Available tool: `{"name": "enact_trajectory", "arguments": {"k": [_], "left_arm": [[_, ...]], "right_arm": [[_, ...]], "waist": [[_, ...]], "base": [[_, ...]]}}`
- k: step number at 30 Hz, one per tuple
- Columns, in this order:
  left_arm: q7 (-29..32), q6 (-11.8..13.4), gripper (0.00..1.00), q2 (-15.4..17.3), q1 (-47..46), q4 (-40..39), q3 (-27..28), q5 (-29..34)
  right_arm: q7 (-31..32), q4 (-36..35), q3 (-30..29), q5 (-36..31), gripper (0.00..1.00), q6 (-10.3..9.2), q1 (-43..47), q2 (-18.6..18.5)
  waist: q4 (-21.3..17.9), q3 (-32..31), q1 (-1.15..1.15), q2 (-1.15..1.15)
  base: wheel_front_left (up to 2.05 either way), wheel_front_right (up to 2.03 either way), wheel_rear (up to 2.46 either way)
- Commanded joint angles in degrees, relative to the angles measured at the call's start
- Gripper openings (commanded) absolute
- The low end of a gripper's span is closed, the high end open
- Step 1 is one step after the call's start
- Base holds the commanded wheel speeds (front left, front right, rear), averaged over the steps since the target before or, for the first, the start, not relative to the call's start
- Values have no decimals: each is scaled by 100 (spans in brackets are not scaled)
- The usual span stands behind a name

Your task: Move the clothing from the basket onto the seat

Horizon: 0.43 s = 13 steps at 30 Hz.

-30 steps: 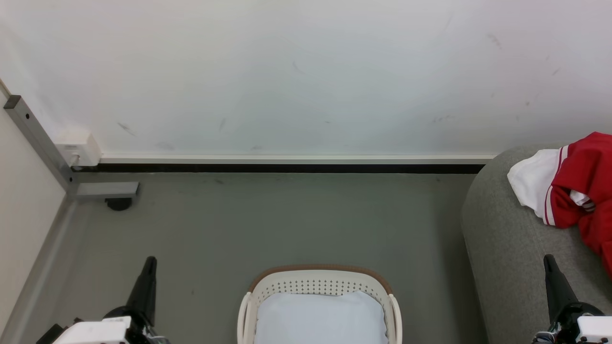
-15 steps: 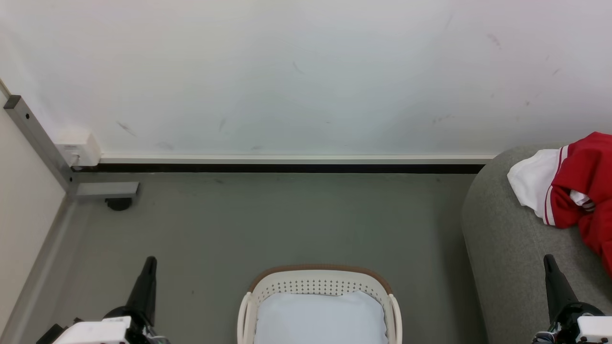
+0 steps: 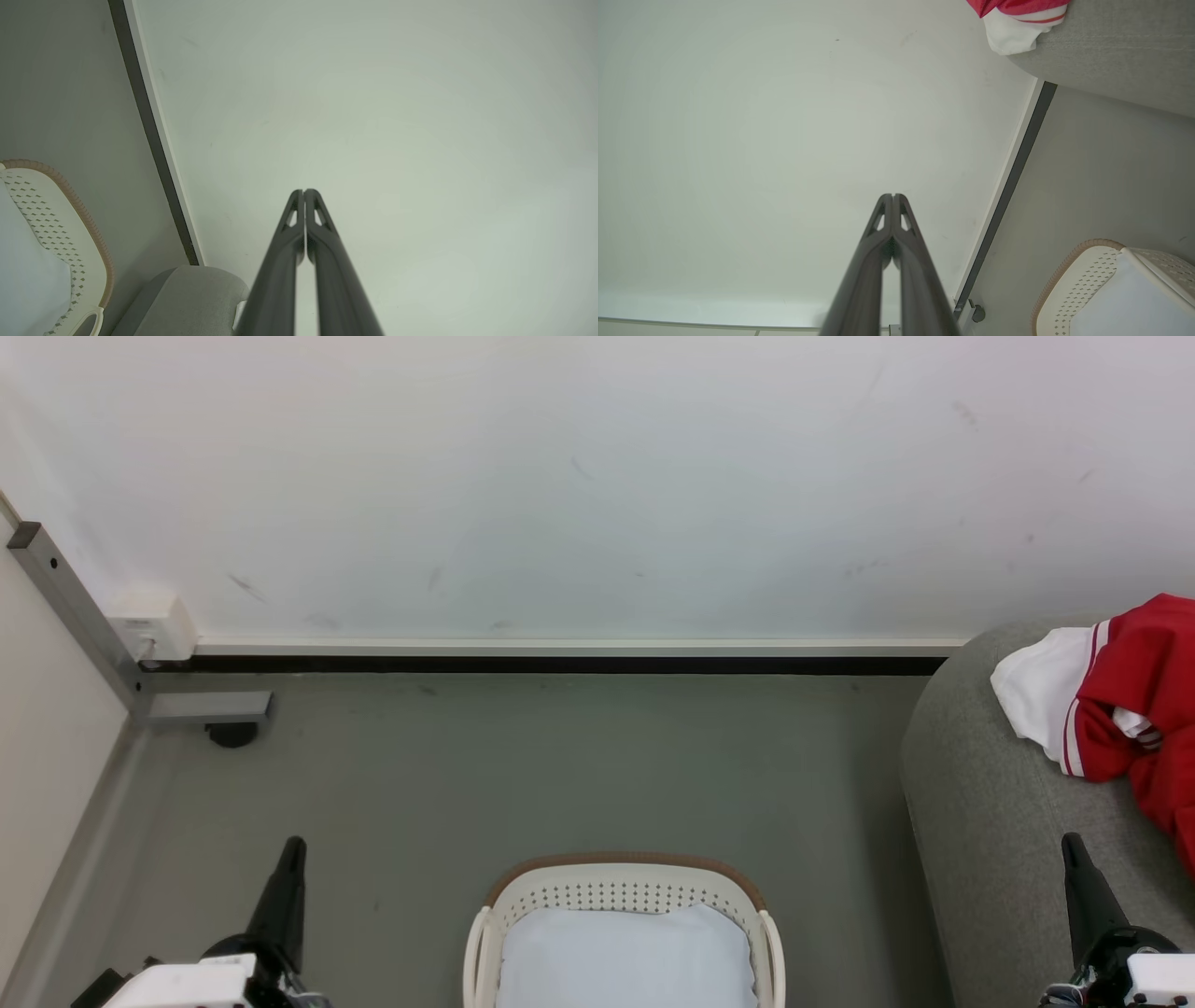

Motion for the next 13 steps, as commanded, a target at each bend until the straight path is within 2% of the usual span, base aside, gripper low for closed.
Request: {"name": "enact_trajectory", "arguments": {"k": [1, 13], "left_arm": [[22, -20, 0, 46, -47, -18, 16, -65], [22, -20, 0, 46, -47, -18, 15, -65]], "right_arm": [[18, -25, -24, -13, 0, -12, -67, 0], [21, -25, -25, -16, 0, -12, -67, 2]], "waist": [[0, 0, 0, 0], [0, 0, 0, 0]], "base": [[0, 0, 0], [0, 0, 0]]}}
